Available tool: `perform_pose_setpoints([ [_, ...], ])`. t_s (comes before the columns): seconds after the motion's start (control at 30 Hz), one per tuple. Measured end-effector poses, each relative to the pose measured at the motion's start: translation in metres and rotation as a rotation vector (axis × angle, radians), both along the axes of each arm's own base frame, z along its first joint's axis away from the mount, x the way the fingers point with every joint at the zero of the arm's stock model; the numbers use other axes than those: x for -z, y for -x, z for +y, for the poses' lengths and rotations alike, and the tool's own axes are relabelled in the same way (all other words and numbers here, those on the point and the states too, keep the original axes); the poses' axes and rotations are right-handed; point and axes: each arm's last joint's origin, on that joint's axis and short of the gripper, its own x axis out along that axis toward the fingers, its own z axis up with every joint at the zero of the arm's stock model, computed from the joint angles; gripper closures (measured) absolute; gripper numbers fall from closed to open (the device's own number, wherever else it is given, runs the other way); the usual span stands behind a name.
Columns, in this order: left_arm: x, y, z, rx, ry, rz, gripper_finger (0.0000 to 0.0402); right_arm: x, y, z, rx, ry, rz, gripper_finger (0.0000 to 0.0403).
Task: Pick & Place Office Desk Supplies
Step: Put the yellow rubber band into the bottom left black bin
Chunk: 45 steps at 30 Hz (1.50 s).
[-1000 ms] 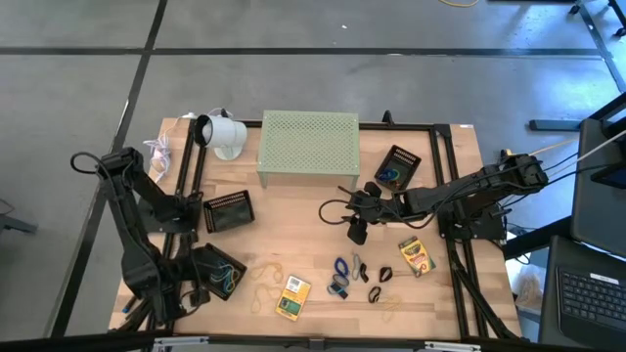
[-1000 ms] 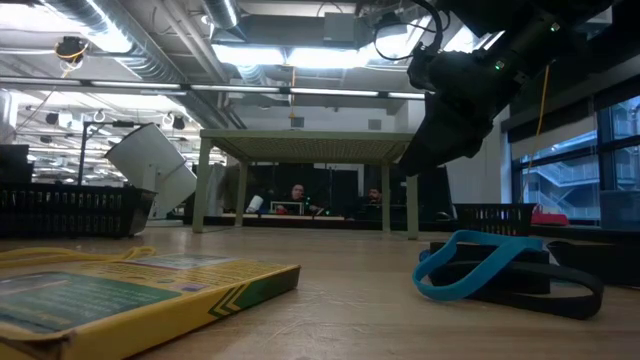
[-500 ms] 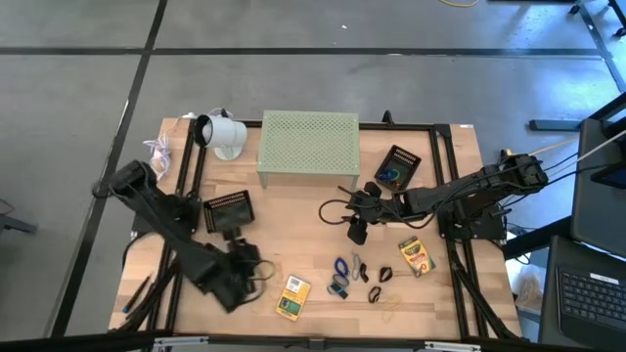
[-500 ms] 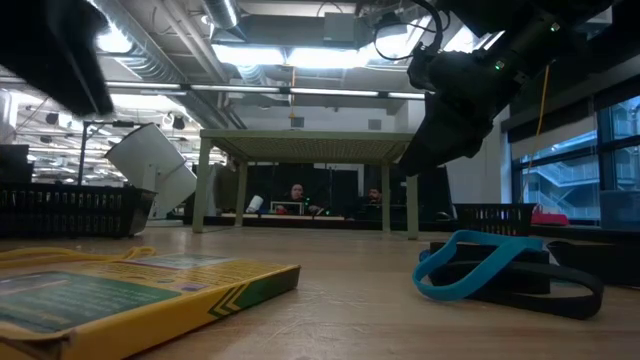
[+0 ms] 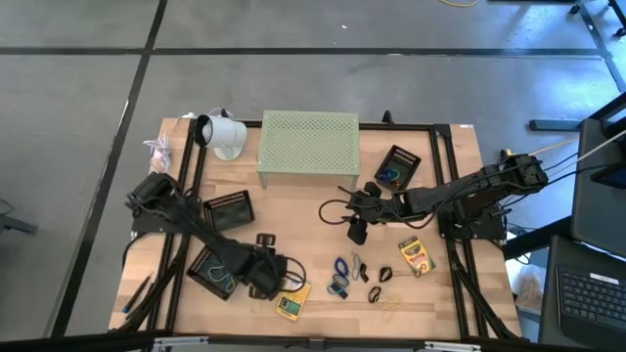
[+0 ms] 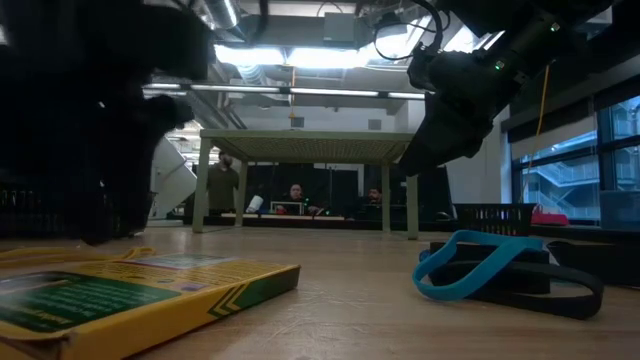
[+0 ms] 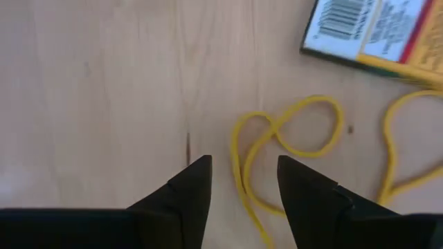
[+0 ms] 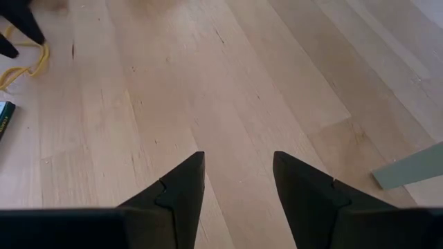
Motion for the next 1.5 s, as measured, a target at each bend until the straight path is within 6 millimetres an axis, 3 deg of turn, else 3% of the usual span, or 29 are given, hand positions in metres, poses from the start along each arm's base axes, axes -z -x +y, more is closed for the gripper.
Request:
perform_pose_setpoints([
  [0.3, 0.013, -0.015, 0.016, 0.05, 0.1, 0.102, 0.0264, 0.0, 0.0, 0.0, 0.0, 0.0, 0.0, 0.0227],
  [0.67, 0.012, -0.019, 0.021, 0.008, 0.174, 0.105, 0.039, 0.0, 0.0, 0.0, 0.002, -0.002, -0.001, 0.0227],
  [0.83, 0.007, -0.018, 0.019, -0.101, 0.194, 0.083, 0.0399, 0.0, 0.0, 0.0, 0.002, -0.002, -0.001, 0.0227],
  [1.07, -0.037, -0.01, 0.011, -0.157, 0.092, -0.168, 0.04, 0.0, 0.0, 0.0, 0.001, -0.002, -0.001, 0.0227],
  [1.5, -0.128, 0.014, -0.003, -0.262, -0.241, -0.888, 0.0399, 0.0, 0.0, 0.0, 0.001, -0.002, -0.004, 0.0227],
])
